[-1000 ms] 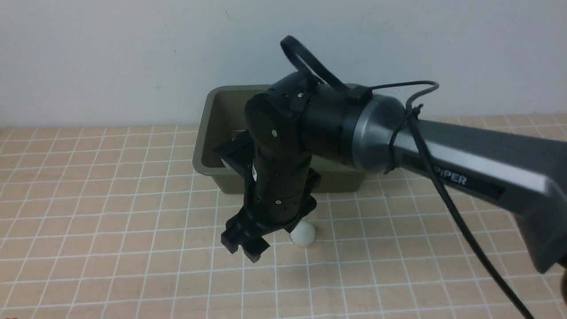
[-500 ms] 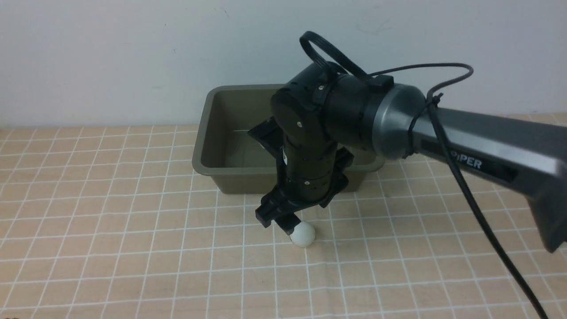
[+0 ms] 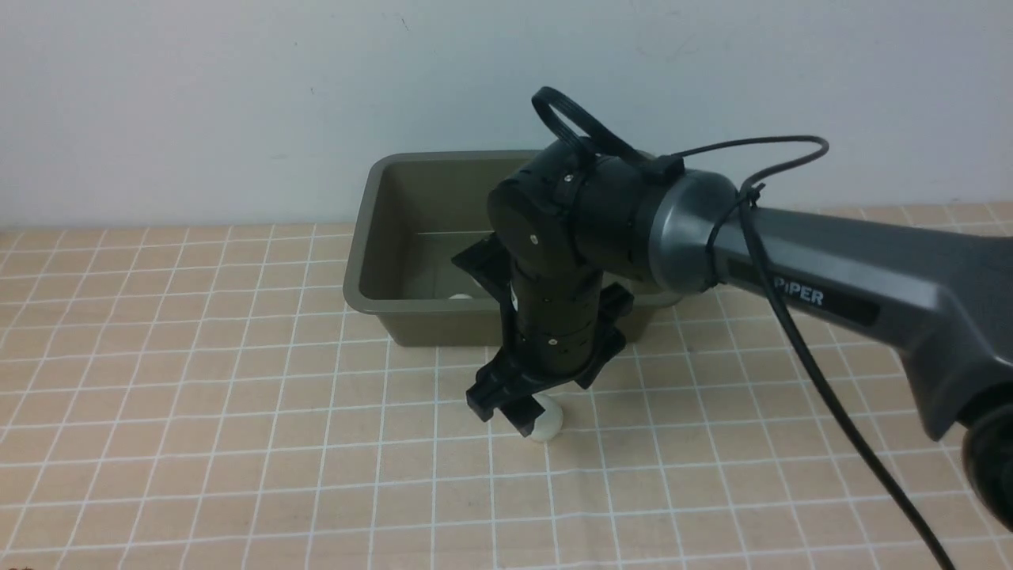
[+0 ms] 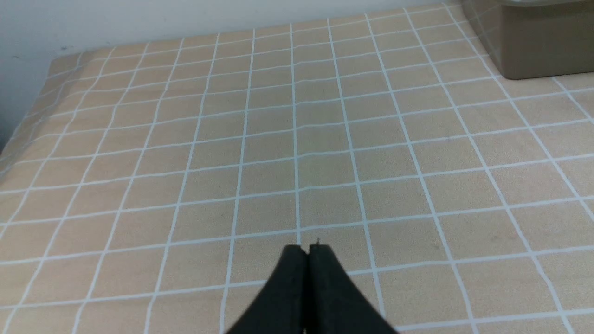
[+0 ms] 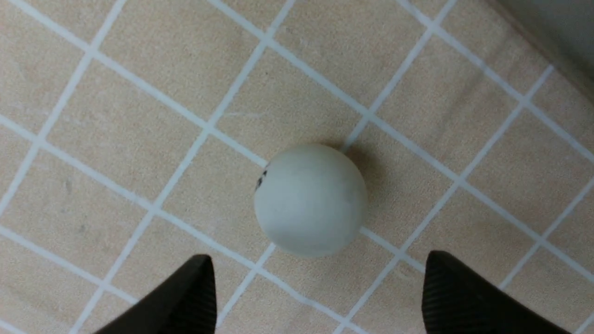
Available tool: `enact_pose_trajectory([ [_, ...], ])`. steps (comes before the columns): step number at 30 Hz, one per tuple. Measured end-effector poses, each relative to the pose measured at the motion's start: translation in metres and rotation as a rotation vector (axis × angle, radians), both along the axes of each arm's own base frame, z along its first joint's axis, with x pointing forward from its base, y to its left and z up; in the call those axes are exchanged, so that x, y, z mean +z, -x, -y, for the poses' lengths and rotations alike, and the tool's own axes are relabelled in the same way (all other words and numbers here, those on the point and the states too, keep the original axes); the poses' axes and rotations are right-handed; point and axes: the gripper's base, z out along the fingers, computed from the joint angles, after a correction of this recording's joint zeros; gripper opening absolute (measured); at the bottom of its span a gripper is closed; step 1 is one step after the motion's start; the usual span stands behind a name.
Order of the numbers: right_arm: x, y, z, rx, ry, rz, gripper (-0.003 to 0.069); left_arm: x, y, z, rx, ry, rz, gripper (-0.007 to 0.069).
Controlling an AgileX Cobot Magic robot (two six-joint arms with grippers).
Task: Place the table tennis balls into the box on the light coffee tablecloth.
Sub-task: 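Reach for and grasp a ping pong ball on the table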
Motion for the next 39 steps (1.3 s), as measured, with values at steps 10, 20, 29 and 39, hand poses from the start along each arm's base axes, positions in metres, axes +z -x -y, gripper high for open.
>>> enact_pose_trajectory([
  [10,-0.015,-0.002,-0.003,0.019,0.006,-0.016,0.054,0.0,0.0,0.0,0.0,0.0,0.0,-0.0069],
  [20,-0.016,-0.007,-0.008,0.031,-0.037,0.03,0.054,0.0,0.0,0.0,0.0,0.0,0.0,-0.0069],
  [29,-0.031,-0.01,-0.01,0.046,-0.02,0.021,0.054,0.0,0.0,0.0,0.0,0.0,0.0,-0.0069],
  [39,-0.037,-0.011,-0.009,0.054,0.004,0.027,0.046,0.0,0.0,0.0,0.0,0.0,0.0,-0.0069],
])
